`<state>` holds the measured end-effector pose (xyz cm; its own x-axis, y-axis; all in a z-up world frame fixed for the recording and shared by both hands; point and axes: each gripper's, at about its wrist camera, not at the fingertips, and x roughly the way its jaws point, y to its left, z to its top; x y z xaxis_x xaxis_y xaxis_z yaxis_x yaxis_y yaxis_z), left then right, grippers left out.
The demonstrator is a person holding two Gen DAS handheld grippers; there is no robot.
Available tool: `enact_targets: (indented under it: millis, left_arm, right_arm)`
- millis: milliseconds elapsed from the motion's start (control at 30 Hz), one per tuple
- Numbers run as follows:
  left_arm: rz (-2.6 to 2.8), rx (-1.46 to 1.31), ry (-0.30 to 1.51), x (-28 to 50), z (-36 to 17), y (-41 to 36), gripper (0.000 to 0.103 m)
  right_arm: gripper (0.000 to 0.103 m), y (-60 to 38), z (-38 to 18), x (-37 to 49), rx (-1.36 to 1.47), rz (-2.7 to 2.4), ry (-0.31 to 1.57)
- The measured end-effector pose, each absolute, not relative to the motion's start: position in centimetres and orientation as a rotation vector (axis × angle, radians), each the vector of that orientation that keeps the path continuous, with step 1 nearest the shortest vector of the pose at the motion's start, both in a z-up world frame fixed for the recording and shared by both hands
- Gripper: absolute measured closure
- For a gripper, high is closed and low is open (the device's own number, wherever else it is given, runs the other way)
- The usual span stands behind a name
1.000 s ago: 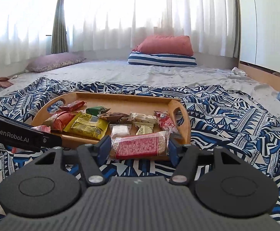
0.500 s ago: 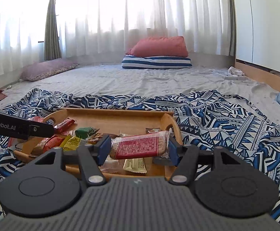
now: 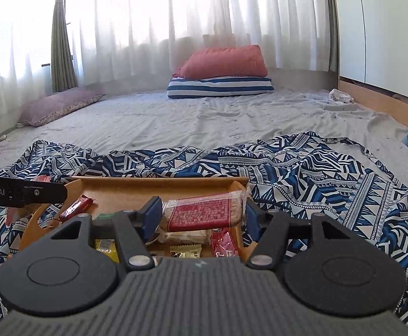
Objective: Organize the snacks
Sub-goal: 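Carry the white-and-pink packet with the left tool while the right tool carries the red biscuit bar over the tray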
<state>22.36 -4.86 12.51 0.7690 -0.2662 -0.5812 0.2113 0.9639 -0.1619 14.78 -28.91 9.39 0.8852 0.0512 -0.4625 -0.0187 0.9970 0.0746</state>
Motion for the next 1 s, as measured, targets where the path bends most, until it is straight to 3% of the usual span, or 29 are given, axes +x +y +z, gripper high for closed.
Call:
enact_targets:
  millis: [1000]
  left_arm:
    - [-0.171, -0.085, 0.724, 31.6, 8.5, -5.4, 0.039]
  right_arm:
    - [0.039, -29.1, 7.0, 23.8, 0.146, 0.02, 0.616]
